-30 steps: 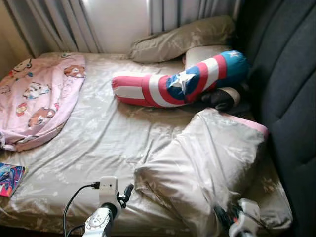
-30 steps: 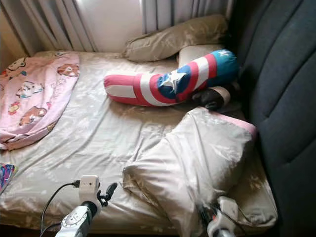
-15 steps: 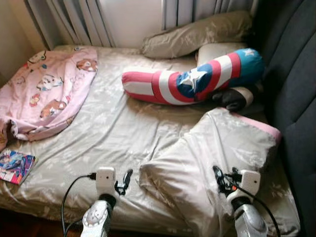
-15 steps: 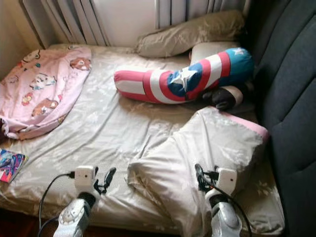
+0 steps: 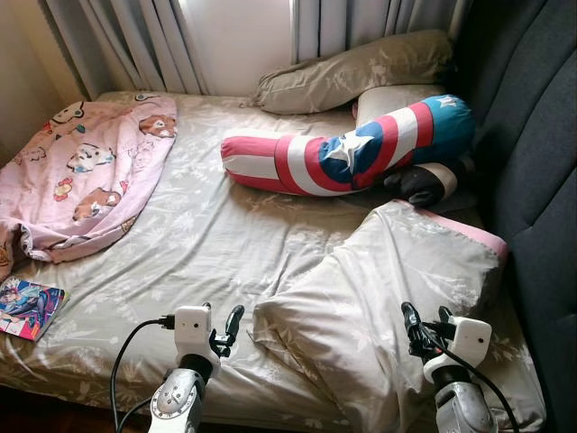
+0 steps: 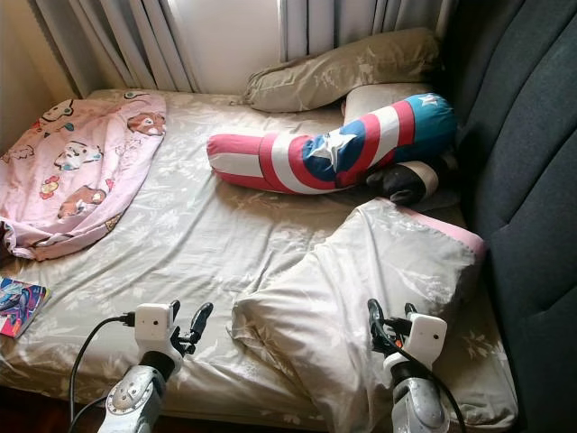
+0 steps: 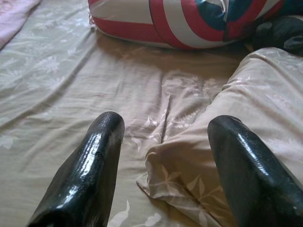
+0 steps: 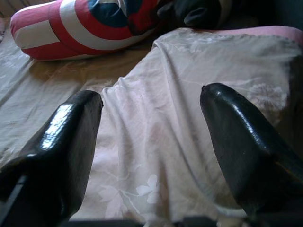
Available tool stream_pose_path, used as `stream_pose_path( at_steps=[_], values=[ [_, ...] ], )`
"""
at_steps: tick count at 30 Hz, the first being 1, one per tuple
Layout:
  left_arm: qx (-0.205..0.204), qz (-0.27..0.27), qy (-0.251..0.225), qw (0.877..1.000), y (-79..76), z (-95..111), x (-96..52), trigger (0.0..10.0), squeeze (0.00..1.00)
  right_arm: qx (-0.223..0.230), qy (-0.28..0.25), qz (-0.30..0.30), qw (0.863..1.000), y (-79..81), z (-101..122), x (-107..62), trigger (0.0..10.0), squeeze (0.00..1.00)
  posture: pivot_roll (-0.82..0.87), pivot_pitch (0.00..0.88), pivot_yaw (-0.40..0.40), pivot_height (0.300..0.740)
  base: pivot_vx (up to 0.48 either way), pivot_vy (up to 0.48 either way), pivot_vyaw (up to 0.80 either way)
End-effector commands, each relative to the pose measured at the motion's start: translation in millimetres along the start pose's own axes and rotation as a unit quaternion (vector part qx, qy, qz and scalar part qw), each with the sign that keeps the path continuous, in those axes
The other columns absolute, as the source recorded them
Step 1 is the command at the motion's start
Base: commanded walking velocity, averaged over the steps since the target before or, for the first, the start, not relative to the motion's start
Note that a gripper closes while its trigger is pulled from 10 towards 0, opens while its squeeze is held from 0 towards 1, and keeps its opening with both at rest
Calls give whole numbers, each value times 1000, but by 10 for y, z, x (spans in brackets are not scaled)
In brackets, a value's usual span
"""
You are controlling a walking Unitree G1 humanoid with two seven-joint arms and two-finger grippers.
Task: Clean up the room
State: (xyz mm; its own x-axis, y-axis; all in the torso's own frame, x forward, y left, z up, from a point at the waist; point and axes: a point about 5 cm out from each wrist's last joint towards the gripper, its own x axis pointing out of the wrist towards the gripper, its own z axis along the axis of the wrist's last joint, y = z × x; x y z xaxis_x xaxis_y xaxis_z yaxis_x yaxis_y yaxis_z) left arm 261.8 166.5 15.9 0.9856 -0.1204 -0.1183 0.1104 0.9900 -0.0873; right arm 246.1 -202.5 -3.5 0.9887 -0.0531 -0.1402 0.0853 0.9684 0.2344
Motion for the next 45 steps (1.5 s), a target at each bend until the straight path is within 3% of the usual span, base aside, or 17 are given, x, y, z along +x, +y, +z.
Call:
stream_pose_path(
  at_steps=[1,6,30,41,45],
  values=[
    [-5,3,2,1000,20,14,-4,10000,0,6,1,0,1000,72,-17,-1,10000,0,-5,0,16,740,0,0,0],
    [-4,4,1,1000,51,34,11,10000,0,0,4,9,1000,152,-44,-19,10000,0,-4,0,16,740,49,0,0],
    [-8,0,2,1000,10,88,64,10000,0,6,19,-16,1000,128,-15,55,10000,0,2,27,4,740,185,0,0],
    [-8,-3,2,1000,20,111,85,10000,0,3,54,-32,998,136,-111,35,10000,0,4,31,13,740,0,0,0],
    [-7,-3,4,1000,17,101,77,10000,0,-1,77,-45,996,107,-173,9,10000,0,5,33,14,718,0,0,0]
  ],
)
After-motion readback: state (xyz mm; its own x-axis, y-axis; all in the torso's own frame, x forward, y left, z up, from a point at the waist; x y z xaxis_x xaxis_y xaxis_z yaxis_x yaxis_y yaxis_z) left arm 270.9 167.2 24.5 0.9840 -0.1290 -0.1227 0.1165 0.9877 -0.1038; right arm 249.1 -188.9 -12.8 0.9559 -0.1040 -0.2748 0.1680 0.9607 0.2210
